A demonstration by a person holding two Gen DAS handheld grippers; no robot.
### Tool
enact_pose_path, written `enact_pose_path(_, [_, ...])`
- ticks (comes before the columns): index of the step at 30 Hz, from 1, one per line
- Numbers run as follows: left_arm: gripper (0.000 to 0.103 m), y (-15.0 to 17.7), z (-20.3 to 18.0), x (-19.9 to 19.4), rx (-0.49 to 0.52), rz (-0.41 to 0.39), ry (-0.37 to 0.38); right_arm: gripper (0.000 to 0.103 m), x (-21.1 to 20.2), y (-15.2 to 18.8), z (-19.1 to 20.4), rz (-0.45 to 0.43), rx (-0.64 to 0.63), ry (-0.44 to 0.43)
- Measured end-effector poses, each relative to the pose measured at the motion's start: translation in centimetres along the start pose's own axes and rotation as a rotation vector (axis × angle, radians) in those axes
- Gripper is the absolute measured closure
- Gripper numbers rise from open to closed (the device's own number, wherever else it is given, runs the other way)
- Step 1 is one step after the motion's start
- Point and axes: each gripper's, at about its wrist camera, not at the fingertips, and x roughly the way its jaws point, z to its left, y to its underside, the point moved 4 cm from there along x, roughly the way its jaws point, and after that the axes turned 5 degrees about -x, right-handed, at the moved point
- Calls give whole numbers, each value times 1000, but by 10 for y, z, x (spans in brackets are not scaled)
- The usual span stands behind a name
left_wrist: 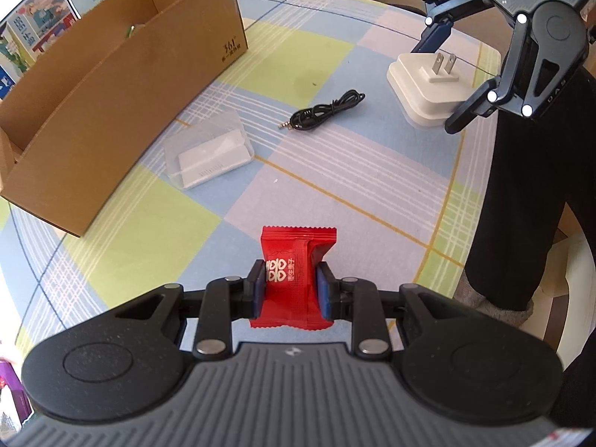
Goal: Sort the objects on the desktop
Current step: 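Lift the candy and charger and carry both over the cardboard box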
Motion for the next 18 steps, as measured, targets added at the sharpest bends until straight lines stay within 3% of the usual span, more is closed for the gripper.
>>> enact_pose_path(18, [80,-16,17,-20,-22,-31,-36,42,-15,-28,-9,-38,-46,31])
